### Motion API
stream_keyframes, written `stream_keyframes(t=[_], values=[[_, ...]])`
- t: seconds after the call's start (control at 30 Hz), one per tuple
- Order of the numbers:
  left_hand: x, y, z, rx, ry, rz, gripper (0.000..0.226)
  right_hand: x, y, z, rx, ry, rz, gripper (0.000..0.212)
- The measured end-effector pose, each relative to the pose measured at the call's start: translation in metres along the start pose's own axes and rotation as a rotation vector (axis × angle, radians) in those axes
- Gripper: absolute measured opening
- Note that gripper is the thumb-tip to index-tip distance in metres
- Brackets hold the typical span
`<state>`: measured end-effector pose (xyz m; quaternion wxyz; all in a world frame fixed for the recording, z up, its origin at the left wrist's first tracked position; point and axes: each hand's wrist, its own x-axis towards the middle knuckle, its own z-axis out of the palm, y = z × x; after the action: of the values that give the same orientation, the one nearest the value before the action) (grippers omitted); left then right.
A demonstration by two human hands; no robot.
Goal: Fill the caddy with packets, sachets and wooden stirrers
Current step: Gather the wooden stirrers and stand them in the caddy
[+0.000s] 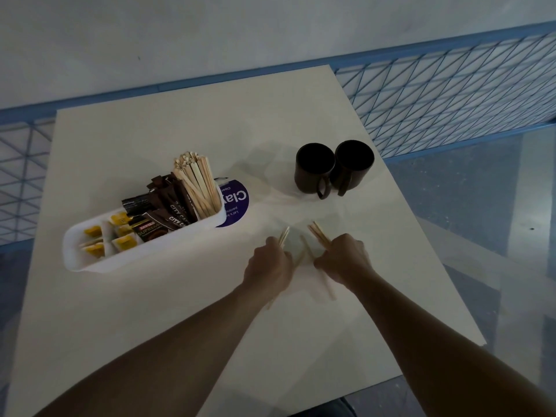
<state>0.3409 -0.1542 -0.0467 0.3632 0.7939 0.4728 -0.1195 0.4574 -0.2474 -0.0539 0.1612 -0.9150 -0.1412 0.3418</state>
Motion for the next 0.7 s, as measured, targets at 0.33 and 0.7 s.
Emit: stream_keyframes(t=[0.33, 0.7], values=[[-0.013, -0.003, 0.009, 0.192, 0.110, 0.095, 0.022, -0.003, -0.003, 0.008, 0.209, -0.152, 0.080, 0.018], [-0.013, 0.002, 0.007, 0.206, 0.046, 0.081, 0.031, 0.004, 0.016, -0.004, 0.390, -0.157, 0.113, 0.021]])
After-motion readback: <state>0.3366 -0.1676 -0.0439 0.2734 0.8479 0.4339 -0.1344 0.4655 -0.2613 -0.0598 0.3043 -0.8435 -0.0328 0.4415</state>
